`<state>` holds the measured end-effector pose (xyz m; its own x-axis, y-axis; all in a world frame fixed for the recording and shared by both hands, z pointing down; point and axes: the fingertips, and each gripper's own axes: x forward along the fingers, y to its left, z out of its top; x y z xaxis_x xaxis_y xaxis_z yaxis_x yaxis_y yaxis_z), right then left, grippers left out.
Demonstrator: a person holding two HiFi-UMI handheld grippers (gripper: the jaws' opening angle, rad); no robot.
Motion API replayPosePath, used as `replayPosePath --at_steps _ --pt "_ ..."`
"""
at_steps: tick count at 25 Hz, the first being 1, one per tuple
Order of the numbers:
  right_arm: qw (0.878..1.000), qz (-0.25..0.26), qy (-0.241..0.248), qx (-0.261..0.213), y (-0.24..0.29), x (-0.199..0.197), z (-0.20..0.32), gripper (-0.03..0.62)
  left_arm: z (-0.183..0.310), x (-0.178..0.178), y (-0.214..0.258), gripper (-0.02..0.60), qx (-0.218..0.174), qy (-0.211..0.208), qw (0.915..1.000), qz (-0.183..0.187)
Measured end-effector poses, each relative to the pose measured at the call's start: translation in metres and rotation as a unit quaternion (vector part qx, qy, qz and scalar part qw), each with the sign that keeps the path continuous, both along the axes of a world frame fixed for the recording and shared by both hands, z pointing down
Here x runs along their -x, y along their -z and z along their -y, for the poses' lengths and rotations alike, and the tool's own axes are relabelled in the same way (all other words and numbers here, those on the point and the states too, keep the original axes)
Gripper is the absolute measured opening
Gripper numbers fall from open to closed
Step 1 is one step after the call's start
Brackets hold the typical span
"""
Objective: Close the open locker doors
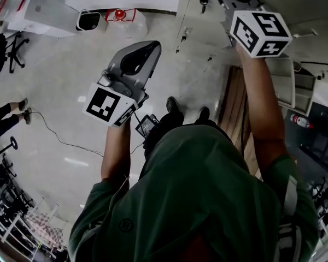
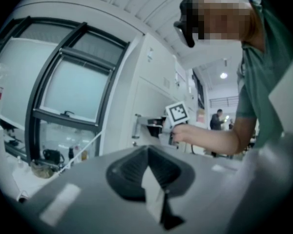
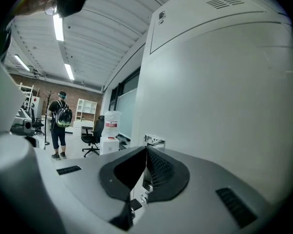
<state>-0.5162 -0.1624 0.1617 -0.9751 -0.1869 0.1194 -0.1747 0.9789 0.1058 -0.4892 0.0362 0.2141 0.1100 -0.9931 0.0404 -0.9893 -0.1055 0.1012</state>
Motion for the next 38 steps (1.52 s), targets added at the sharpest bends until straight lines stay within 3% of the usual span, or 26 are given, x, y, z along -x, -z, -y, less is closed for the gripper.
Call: replayPosePath --at_steps 12,19,27,38 --pt "1.0 0.003 0.015 0.001 -0.001 -0.003 -0.024 0.011 0.009 -0.024 0.002 0.002 0.008 -0.035 0.9994 0.002" --pt "1.0 0.015 0.019 0.014 -0.003 -0.045 -0.039 0.011 0.024 -0.045 0.005 0.002 0.008 -0.075 0.9972 0.005" --pt "0.999 0.018 -0.036 0.032 -0.024 -0.139 -0.037 0.011 0.05 -0.089 -0.005 0.002 0.016 -0.139 0.9902 0.004" --pt "0.984 0.019 -0.164 0.073 -0.082 -0.332 -0.008 0.011 0.107 -0.216 -0.025 0.002 0.034 -0.256 0.9659 0.014"
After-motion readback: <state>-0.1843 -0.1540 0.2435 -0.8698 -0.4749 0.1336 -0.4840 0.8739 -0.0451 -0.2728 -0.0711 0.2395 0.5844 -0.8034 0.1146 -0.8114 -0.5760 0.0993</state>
